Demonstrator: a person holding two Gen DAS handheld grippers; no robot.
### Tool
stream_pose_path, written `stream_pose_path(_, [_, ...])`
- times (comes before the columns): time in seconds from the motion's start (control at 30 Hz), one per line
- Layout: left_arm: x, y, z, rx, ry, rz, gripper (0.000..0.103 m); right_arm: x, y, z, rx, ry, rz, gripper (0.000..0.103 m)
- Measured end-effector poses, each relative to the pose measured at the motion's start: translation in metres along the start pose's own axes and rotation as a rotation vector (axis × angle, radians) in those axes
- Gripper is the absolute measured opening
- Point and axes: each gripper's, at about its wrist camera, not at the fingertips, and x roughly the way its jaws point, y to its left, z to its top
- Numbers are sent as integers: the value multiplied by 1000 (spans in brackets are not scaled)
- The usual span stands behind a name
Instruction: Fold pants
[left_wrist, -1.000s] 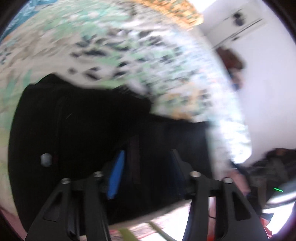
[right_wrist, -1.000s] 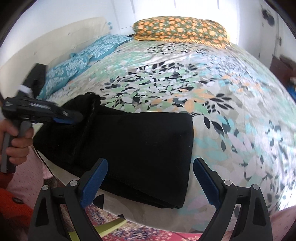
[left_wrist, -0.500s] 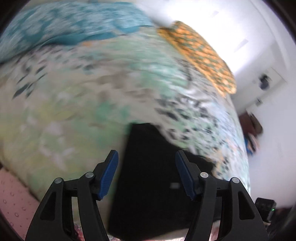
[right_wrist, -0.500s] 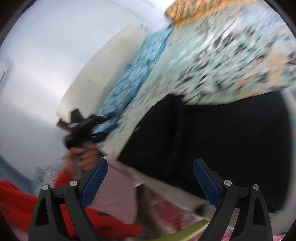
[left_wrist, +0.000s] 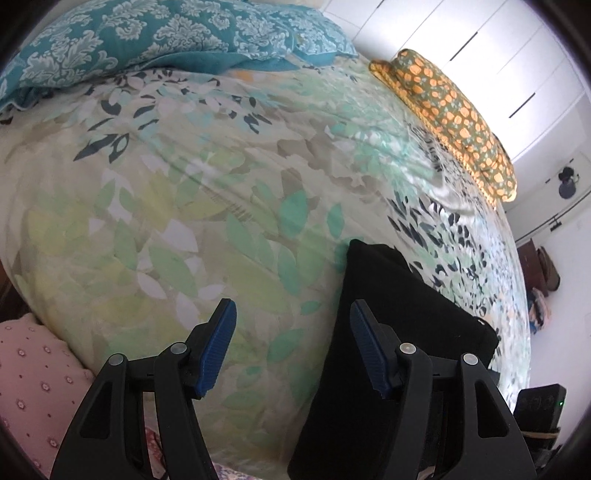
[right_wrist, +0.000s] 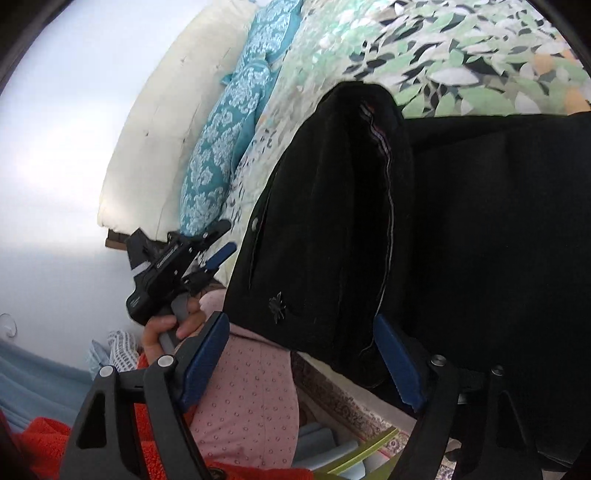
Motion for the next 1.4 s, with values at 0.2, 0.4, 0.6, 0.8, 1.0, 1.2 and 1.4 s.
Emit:
stream_pose_path(0.2, [5, -5, -2, 25, 8, 25, 65, 7, -4, -3, 22, 66, -18, 76])
stream_pose_path(0.4, [8, -1, -2, 4, 19, 35, 65, 12, -2, 0, 49, 80, 126, 65])
stream_pose_path(0.6, [11, 2, -2, -9, 26, 35, 66, 29, 1, 0, 11, 97, -76, 42])
stream_pose_path(0.8, [11, 6, -1, -30, 28, 39, 67, 12, 37, -2, -100, 29, -83, 22])
stream_pose_path(1.0, [13, 15, 1, -79, 36, 21, 67, -41, 87, 12, -207, -55, -38, 21])
stream_pose_path(1.2, [8, 11, 0, -55, 25, 15, 67, -96, 103, 13, -252, -105, -34, 21])
stream_pose_path(1.4, [10, 7, 0, -45, 35, 10, 67, -144, 75, 5, -194, -175, -71, 21])
